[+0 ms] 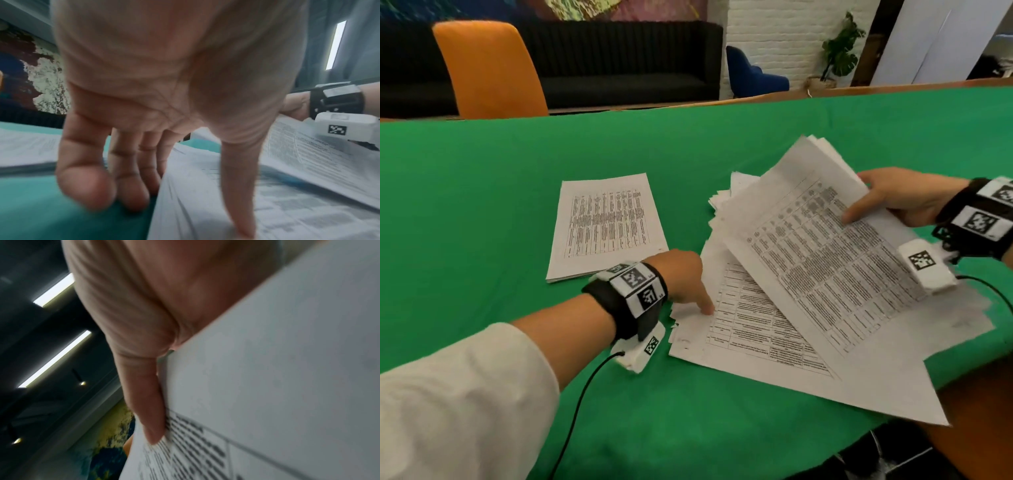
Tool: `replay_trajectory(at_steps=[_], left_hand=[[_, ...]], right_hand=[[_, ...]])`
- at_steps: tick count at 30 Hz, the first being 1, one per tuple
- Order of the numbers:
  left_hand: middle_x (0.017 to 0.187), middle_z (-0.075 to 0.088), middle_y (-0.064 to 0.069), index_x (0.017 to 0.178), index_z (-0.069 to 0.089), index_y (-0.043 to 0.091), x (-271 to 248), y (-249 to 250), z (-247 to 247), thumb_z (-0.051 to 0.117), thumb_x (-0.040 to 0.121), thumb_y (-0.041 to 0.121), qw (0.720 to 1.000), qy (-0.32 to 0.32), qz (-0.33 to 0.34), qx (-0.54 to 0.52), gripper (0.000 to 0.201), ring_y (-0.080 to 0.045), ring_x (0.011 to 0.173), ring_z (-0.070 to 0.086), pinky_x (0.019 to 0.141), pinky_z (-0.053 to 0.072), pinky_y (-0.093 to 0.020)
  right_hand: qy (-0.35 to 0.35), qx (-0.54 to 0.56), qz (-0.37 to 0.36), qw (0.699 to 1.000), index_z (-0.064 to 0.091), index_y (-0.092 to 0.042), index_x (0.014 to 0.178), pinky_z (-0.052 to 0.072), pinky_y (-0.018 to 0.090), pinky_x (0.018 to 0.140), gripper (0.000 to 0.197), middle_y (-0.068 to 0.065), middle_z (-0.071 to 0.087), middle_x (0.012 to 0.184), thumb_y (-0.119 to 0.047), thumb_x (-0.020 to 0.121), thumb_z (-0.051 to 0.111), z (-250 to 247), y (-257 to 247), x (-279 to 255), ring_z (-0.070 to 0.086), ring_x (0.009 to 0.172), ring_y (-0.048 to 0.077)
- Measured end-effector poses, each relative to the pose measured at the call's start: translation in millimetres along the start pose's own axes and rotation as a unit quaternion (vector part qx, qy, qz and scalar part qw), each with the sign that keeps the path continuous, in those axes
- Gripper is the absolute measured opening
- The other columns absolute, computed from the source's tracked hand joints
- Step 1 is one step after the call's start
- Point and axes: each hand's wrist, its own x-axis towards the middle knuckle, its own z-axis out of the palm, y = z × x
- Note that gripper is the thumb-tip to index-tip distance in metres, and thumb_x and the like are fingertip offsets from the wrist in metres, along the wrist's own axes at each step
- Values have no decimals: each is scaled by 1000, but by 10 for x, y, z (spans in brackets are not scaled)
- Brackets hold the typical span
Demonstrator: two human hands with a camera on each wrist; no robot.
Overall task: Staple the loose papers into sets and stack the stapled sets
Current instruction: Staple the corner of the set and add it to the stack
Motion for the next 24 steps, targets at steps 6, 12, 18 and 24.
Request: replay_trajectory(at_steps=[6, 12, 18, 24], left_hand=[[81, 62, -4, 85, 60, 11, 226, 51, -182, 75, 90, 19, 993, 48, 6, -111, 17, -22, 69, 57, 52, 45, -25], [113, 74, -4, 119, 73, 13, 433, 184, -703, 74, 93, 13, 949, 202, 63, -235, 26, -24, 101, 69, 92, 58, -36], [111, 77, -2, 108, 78, 23, 875, 331, -855, 70, 93, 11, 885, 277, 28, -372, 20, -22, 106, 72, 91, 56, -28], [133, 68, -2, 128, 71, 15, 737, 113, -894, 64, 102, 43, 889, 284, 37, -357, 39, -22, 122, 62, 106, 48, -36]], right_hand=[[-11, 63, -11, 998, 65, -5, 115, 64, 47, 63, 54, 20, 77, 106, 10, 66, 80, -289, 81, -102, 78, 82, 32], [-29, 100, -10, 995, 66, -2, 120, 64, 50, 68, 97, 23, 76, 112, -17, 33, 106, -543, 196, -105, 77, 90, 38], [10, 127, -30, 991, 65, -5, 123, 65, 46, 74, 42, 21, 74, 122, -4, 81, 64, -466, 30, -67, 77, 94, 32], [31, 108, -49, 992, 67, -5, 120, 65, 42, 66, 43, 17, 77, 115, -3, 77, 72, -345, -198, 13, 79, 85, 29]])
